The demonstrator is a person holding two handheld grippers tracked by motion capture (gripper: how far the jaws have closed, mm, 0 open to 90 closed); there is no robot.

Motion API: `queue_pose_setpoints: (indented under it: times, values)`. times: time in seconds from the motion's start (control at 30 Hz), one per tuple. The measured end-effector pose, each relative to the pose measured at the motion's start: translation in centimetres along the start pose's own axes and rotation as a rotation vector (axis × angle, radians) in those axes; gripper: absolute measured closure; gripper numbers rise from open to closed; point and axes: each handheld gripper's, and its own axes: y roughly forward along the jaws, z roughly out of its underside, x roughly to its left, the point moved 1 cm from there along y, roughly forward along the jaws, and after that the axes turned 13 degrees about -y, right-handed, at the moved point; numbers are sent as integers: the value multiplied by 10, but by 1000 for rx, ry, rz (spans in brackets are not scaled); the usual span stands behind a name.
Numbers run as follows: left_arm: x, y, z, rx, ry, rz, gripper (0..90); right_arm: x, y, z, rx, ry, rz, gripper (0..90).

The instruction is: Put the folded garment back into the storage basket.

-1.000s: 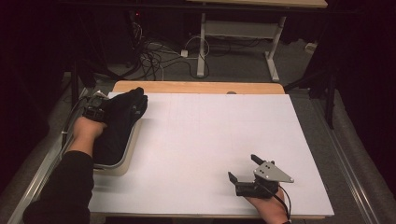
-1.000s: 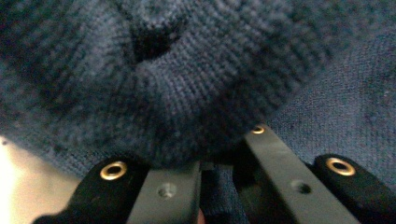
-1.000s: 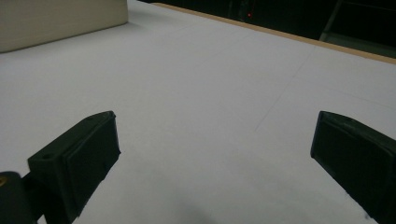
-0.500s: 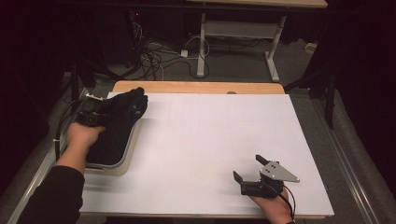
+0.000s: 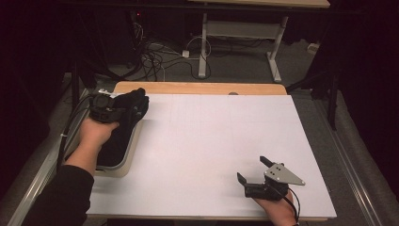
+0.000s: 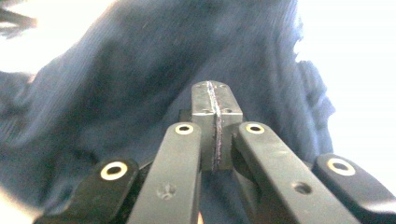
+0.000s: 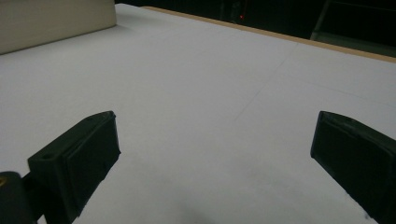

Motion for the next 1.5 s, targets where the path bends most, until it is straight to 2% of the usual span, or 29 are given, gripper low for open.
queue_pose_setpoints:
  times: [0.1,0.23,0.43,0.8,1.5]
  values:
    - [-3,13,-4,9,-4,-10,868,2,1,-1,1,-7,-5,16]
    - [0,27,-6,21,-24,-14,869,4,2,-1,4,-13,-9,16]
    - [2,43,-3,25,-40,0,869,4,2,1,8,-11,-11,16]
    - [5,50,1,11,-45,14,869,6,4,2,16,-14,-12,17]
    - [13,62,5,49,-73,39,869,7,4,3,24,-15,-10,24]
